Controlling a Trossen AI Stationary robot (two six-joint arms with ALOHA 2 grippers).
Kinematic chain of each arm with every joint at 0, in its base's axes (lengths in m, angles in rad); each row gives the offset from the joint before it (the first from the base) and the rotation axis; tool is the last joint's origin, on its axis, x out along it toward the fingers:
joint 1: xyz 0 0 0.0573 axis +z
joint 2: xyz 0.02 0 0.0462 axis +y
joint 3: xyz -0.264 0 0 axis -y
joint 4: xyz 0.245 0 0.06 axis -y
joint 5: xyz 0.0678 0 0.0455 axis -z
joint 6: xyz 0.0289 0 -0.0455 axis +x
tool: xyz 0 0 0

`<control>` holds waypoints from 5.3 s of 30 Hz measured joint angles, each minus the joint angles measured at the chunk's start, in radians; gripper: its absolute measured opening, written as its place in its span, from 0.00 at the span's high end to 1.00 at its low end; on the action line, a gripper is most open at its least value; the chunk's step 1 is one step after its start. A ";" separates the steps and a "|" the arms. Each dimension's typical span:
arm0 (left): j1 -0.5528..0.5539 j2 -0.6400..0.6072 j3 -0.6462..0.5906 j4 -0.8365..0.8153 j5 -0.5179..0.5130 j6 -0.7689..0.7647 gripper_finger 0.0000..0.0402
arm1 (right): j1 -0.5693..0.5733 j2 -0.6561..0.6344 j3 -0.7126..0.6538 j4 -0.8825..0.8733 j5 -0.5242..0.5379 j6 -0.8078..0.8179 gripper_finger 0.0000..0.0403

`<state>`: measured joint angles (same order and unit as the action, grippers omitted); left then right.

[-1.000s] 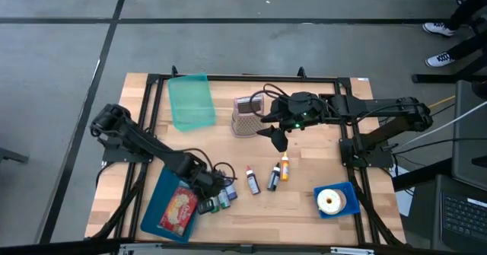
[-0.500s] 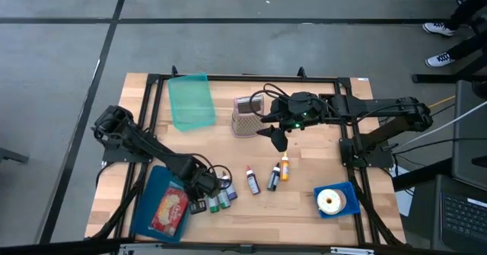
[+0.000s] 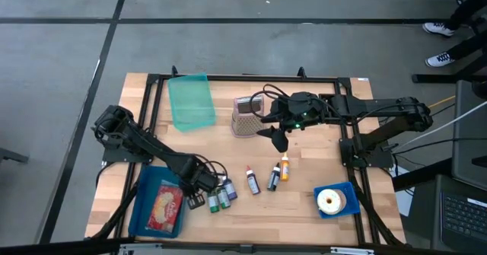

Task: Pick & Place Food Item
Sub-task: Adjust the dark blue bin, then put the left green food coloring into the green bin

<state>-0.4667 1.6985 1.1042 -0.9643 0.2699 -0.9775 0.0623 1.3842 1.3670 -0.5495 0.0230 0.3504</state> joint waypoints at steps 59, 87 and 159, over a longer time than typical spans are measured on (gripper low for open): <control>0.101 0.095 0.088 0.205 -0.121 -1.043 0.49 | -0.002 0.000 0.000 -0.056 -0.122 -0.179 0.43; 0.112 0.214 0.089 0.265 -0.067 -1.016 0.72 | -0.005 0.000 0.000 -0.087 -0.136 -0.205 0.43; 1.282 0.047 0.088 0.220 -0.635 1.616 0.70 | -0.186 0.000 0.000 0.054 0.022 0.159 0.43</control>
<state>0.8148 1.7451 1.1923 -0.7447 -0.3654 0.6390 -0.1238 1.3846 1.3666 -0.4953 0.0452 0.5091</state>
